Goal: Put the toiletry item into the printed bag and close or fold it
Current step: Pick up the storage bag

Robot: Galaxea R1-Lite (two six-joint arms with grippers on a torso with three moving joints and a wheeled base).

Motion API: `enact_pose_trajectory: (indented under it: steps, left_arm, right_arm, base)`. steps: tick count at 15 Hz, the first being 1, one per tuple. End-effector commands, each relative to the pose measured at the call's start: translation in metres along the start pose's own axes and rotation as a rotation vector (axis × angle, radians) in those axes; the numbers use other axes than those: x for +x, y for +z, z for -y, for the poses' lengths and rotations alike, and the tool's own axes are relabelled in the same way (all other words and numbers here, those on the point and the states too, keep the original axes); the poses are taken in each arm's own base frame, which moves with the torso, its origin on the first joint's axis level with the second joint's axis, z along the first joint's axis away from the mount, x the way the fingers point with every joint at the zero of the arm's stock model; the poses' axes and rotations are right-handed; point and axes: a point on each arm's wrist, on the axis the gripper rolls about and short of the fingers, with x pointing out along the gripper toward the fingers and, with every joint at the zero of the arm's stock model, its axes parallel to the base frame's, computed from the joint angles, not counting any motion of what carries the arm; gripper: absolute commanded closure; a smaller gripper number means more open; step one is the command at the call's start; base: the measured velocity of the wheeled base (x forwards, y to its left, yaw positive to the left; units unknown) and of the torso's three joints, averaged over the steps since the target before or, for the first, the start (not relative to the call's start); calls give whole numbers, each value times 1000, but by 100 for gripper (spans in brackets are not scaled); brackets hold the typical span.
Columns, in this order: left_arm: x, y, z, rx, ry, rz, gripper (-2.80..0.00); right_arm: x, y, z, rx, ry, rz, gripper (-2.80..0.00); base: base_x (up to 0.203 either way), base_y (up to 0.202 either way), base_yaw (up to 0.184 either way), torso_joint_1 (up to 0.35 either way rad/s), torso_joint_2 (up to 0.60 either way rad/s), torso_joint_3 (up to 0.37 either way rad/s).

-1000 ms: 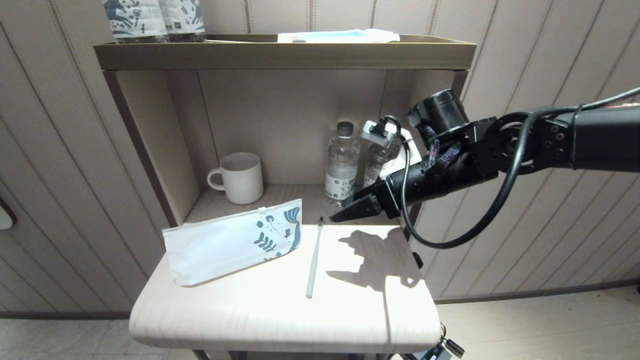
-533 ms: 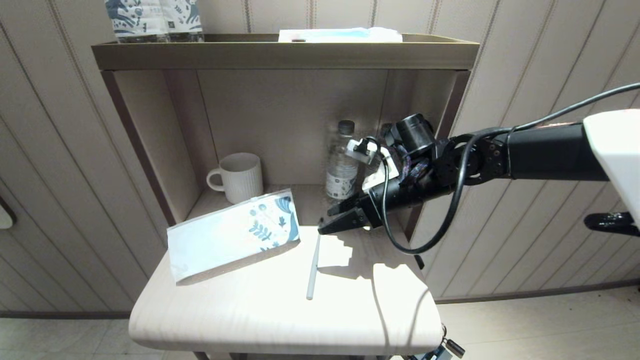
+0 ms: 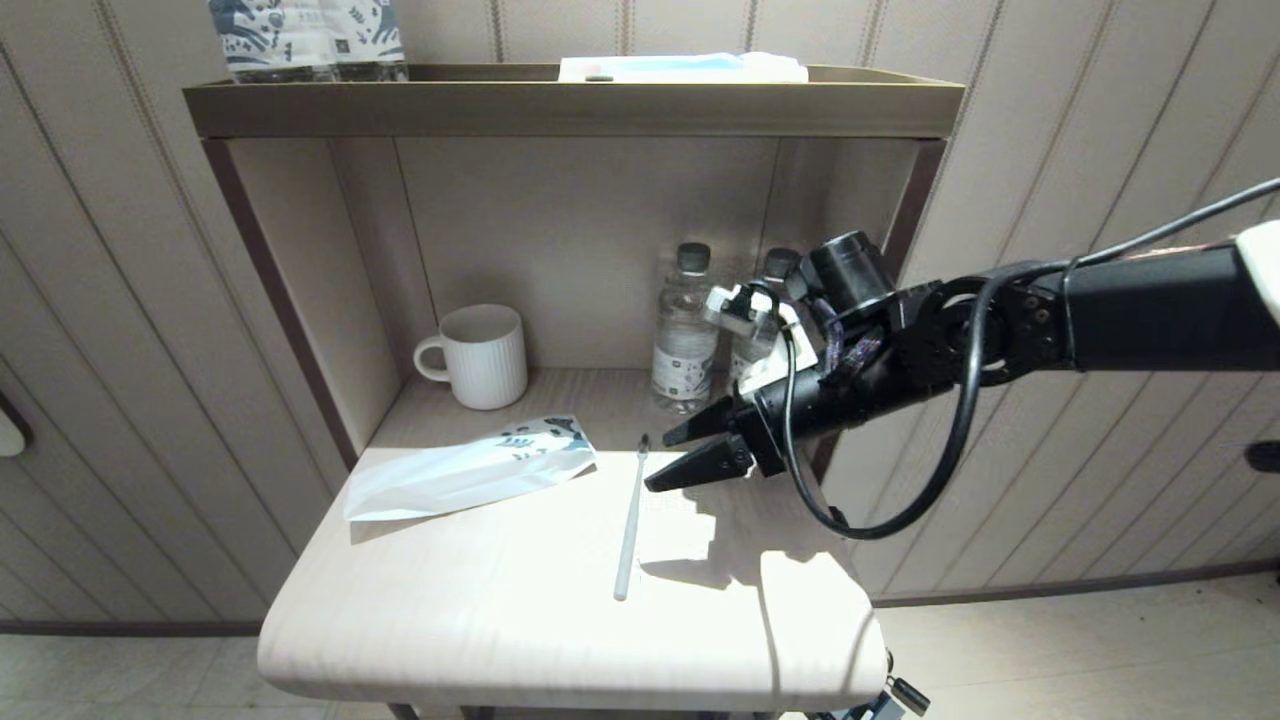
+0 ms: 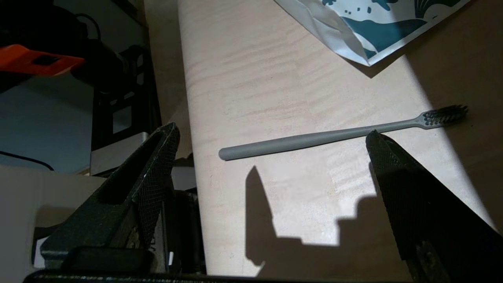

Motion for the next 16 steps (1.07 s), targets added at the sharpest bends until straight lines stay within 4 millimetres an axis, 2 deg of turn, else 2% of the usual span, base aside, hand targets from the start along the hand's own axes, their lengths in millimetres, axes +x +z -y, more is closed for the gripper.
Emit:
enact_pose_trajectory:
  steps: [1, 3, 4, 7, 14, 15, 16]
  left_arm:
    - [0, 0, 0, -1, 1, 0, 0]
    - [0, 0, 0, -1, 1, 0, 0]
    - [0, 0, 0, -1, 1, 0, 0]
    - [0, 0, 0, -1, 1, 0, 0]
    - [-1, 1, 0, 6, 9, -18, 0]
    - [-3, 10, 0, 10, 15, -5, 0]
    - [-7, 30, 0, 6, 21, 18, 0]
  right_arm:
    - [-16, 6, -25, -41, 3, 26, -280]
    - [-25, 6, -40, -57, 5, 37, -280]
    - [-23, 5, -45, -49, 16, 31, -280]
    - [-20, 0, -55, -39, 11, 8, -280]
    - [-35, -5, -75, -32, -25, 4, -280]
    - [-37, -5, -76, -30, -40, 1, -280]
    - [-38, -5, -77, -25, -54, -2, -280]
  base:
    - [0, 0, 0, 0, 0, 0]
    - [0, 0, 0, 0, 0, 0]
    - [0, 0, 0, 0, 0, 0]
    - [0, 0, 0, 0, 0, 0]
    - [0, 0, 0, 0, 0, 0]
    - [0, 0, 0, 0, 0, 0]
    - [0, 0, 0, 0, 0, 0]
